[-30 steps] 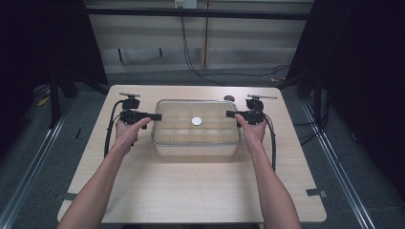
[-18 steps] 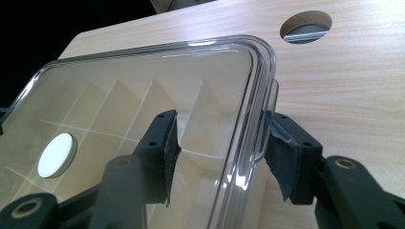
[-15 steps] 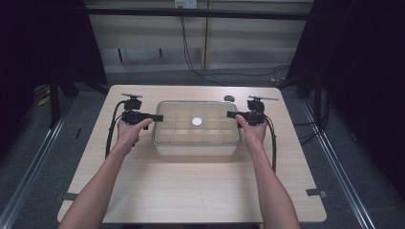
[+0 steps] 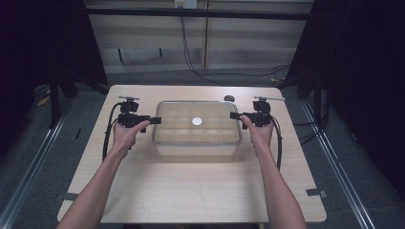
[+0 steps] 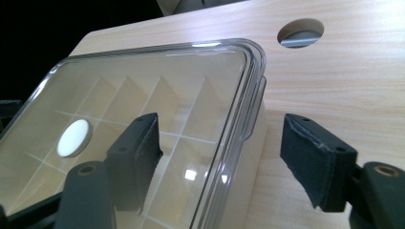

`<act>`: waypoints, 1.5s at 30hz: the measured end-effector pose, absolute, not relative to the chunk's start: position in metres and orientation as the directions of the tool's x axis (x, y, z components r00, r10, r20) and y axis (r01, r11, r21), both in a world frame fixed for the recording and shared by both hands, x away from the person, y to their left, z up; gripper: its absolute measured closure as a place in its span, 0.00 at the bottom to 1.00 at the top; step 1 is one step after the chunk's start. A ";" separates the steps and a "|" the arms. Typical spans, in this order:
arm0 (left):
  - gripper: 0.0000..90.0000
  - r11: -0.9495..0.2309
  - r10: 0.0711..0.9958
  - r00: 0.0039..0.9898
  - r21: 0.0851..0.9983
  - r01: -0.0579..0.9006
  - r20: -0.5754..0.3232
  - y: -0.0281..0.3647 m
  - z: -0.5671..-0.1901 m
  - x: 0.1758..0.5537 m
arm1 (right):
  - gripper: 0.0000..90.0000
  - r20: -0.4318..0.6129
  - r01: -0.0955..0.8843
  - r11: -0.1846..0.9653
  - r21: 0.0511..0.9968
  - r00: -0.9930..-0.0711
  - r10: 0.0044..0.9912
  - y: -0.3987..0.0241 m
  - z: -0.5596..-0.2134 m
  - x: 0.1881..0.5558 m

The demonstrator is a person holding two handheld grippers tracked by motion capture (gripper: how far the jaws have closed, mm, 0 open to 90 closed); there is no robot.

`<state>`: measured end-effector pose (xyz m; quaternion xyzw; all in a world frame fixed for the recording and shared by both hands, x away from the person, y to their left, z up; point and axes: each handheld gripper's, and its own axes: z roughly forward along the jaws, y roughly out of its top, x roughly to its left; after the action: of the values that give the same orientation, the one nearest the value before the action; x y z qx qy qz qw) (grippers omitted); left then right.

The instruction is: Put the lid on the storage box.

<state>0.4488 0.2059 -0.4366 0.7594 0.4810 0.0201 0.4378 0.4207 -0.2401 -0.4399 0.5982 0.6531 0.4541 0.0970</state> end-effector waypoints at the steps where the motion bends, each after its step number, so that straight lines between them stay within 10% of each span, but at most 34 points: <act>1: 0.38 -0.160 0.749 0.541 0.689 0.707 -0.382 0.207 -0.435 0.446 | 0.33 0.417 0.690 -0.129 0.712 -0.268 0.868 -0.241 -0.438 0.417; 45: 0.31 -0.286 0.728 0.651 0.767 0.575 -0.215 0.260 -0.442 0.286 | 0.35 0.376 0.609 -0.019 0.793 -0.465 0.801 -0.250 -0.441 0.247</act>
<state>0.2859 0.2601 -0.4420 0.7971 0.4086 0.0882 0.4357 0.2473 -0.2503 -0.4405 0.5080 0.6939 0.5012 0.0959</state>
